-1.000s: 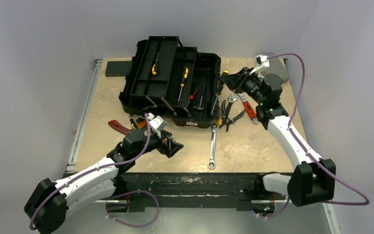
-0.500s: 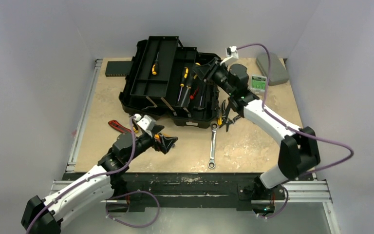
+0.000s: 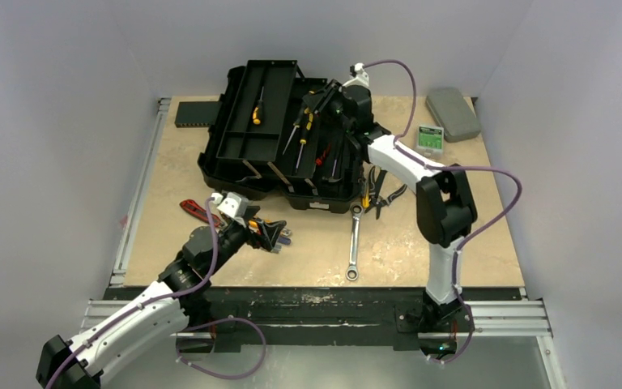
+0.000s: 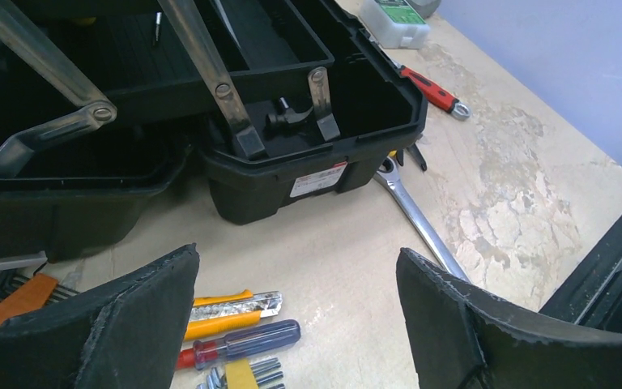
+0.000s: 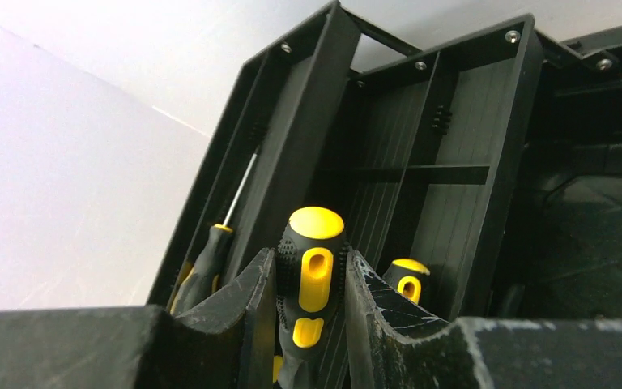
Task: Pack the tool kit
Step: Place the screwdriver in the toolbox.
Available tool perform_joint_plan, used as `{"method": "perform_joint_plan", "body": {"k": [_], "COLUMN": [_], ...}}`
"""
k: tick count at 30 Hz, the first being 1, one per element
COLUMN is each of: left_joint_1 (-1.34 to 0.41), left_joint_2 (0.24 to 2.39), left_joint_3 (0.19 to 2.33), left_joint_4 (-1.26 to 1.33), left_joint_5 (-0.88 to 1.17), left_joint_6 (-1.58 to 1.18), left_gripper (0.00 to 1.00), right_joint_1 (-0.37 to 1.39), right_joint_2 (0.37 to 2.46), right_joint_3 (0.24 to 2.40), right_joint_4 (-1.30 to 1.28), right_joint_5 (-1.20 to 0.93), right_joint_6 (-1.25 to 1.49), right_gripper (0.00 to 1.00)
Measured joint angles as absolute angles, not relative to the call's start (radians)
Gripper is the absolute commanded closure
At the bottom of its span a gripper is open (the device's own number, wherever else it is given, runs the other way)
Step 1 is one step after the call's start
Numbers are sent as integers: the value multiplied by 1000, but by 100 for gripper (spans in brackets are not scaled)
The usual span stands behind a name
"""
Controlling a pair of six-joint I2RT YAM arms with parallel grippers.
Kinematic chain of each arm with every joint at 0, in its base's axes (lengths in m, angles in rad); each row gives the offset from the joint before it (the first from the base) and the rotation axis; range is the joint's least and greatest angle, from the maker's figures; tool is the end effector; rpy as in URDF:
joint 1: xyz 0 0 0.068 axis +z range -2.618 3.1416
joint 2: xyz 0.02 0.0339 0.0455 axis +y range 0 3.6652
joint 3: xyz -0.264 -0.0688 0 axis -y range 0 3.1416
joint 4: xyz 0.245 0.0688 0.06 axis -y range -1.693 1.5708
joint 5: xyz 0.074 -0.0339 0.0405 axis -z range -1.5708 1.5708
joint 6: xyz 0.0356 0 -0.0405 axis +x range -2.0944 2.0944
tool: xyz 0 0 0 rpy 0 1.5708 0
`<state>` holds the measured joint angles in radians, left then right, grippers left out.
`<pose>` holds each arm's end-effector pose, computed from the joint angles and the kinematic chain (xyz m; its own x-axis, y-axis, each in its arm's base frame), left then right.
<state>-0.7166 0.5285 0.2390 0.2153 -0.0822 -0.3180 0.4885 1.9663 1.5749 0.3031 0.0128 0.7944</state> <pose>0.1174 -0.0984 0.2261 -0.2385 -0.2055 -0.9492 0.5457 0.7801 -0.3060 0.4243 0.2250 0.3095 -0.3813 0.6052 -0.6988 -0.2654 0.6524 0.7099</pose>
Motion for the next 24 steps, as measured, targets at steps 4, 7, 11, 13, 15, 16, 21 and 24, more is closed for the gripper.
{"method": "perform_joint_plan", "body": {"k": [4, 7, 11, 13, 15, 16, 21, 24], "left_joint_1": [-717, -717, -717, -717, -717, -717, -717, -717], "left_joint_2": [531, 535, 546, 549, 551, 552, 553, 561], "left_joint_3": [239, 239, 239, 239, 239, 239, 239, 239], "left_joint_4": [211, 208, 208, 208, 205, 203, 200, 201], "left_joint_5": [-83, -83, -82, -82, -82, -82, -79, -71], "left_joint_6": [-318, -318, -318, -317, -317, -317, -311, -310], "left_gripper": [12, 11, 11, 11, 11, 11, 8, 8], "right_joint_1": [494, 501, 511, 512, 513, 513, 510, 511], "right_joint_2": [2057, 2108, 2141, 2141, 2140, 2140, 2067, 1931], "right_joint_3": [1658, 1728, 1773, 1773, 1773, 1773, 1721, 1605], "right_joint_4": [285, 259, 233, 219, 201, 192, 156, 137], "right_joint_5": [6, -7, -28, -38, -41, -39, -39, -15], "right_joint_6": [805, 798, 779, 768, 752, 744, 701, 656], "right_gripper": [100, 87, 53, 36, 31, 30, 30, 30]}}
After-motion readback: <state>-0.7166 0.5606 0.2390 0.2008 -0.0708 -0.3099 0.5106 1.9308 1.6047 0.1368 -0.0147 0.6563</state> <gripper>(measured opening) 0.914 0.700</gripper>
